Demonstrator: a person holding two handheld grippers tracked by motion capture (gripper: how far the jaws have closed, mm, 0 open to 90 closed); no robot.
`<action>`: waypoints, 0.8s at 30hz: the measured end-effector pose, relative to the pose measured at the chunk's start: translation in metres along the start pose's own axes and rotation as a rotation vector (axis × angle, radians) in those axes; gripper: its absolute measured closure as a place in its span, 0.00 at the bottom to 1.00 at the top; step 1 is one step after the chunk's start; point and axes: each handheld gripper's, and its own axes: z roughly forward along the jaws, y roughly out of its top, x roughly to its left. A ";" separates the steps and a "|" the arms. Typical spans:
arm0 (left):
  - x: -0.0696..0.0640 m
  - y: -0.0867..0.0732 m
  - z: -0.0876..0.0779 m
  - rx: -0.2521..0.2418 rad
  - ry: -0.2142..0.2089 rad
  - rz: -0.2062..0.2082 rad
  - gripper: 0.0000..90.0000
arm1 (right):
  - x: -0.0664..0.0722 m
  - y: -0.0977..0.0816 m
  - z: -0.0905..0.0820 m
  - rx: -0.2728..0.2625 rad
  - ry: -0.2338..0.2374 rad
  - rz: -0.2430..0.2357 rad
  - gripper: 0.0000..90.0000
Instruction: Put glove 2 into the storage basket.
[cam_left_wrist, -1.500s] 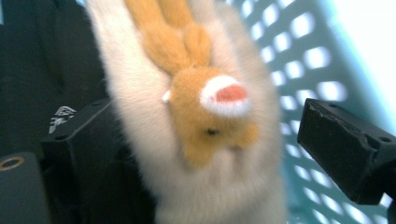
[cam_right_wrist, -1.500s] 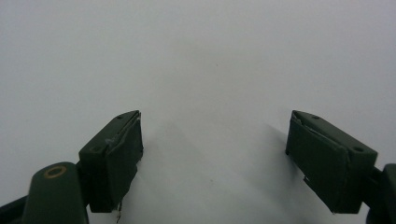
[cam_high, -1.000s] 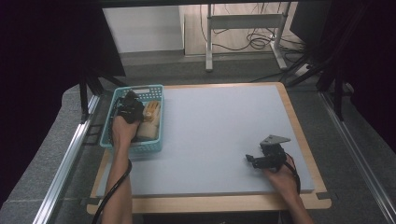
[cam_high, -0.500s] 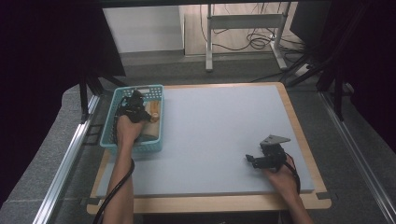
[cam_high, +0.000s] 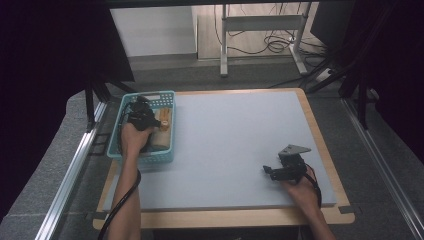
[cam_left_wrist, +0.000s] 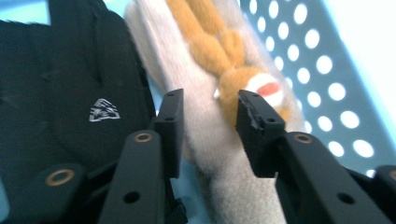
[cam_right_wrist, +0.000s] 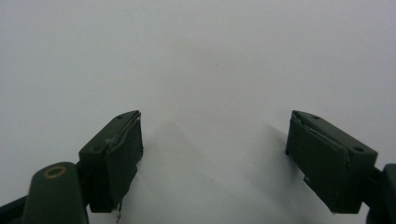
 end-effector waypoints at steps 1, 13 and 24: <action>0.001 0.000 -0.002 -0.008 0.004 0.005 0.67 | 0.000 0.000 0.000 0.000 0.000 0.000 0.20; 0.003 -0.004 -0.017 -0.085 0.039 0.027 0.39 | 0.000 0.000 0.000 0.000 0.000 0.000 0.20; 0.007 -0.016 -0.027 -0.135 0.015 0.032 0.22 | 0.000 0.000 0.000 -0.001 -0.001 0.000 0.20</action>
